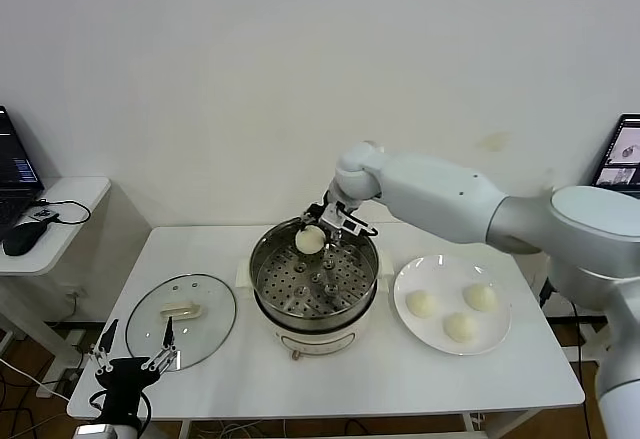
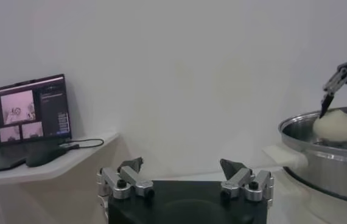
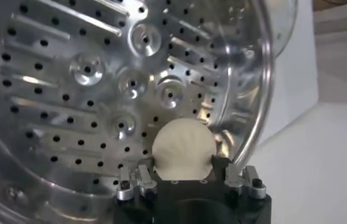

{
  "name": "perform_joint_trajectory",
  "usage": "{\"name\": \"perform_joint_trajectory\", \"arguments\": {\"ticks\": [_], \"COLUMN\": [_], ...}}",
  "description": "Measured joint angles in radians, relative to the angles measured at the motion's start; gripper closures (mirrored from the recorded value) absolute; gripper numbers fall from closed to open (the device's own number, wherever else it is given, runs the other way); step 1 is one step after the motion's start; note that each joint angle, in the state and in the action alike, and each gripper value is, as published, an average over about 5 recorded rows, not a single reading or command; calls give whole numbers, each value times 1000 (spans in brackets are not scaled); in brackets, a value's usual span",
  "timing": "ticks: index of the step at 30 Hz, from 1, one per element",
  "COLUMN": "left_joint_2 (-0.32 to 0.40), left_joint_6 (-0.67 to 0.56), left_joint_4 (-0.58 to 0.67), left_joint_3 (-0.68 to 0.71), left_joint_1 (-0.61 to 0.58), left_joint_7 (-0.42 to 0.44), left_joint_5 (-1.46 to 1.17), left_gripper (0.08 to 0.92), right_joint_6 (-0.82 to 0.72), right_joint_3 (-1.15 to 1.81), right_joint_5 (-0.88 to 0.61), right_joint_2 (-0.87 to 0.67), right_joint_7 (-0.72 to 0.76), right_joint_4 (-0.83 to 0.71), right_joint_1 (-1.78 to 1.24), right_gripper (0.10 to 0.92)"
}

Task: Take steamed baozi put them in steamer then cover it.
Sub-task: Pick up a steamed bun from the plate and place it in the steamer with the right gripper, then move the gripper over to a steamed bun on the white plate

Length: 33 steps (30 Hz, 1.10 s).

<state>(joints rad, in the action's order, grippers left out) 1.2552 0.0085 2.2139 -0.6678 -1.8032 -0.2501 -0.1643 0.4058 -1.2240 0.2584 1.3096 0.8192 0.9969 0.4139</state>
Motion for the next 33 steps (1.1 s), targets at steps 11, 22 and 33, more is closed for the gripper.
{"name": "perform_joint_trajectory", "arguments": {"ticks": [11, 22, 33], "left_joint_2": [5, -12, -29], "left_joint_6": [7, 17, 17], "left_joint_4": [13, 38, 38], "left_joint_3": [3, -1, 13], "left_joint_1": [-2, -4, -6], "left_joint_7": [0, 2, 5], "left_joint_5": [3, 0, 4], "left_gripper": [177, 177, 177], "right_joint_6": [4, -370, -624], "right_joint_3": [7, -32, -12], "right_joint_5": [-14, -323, -402], "right_joint_2": [-13, -238, -585], "right_joint_7": [-13, 77, 127], "right_joint_4": [18, 303, 549], "right_joint_1": [30, 203, 198], "right_gripper": [205, 203, 203]}}
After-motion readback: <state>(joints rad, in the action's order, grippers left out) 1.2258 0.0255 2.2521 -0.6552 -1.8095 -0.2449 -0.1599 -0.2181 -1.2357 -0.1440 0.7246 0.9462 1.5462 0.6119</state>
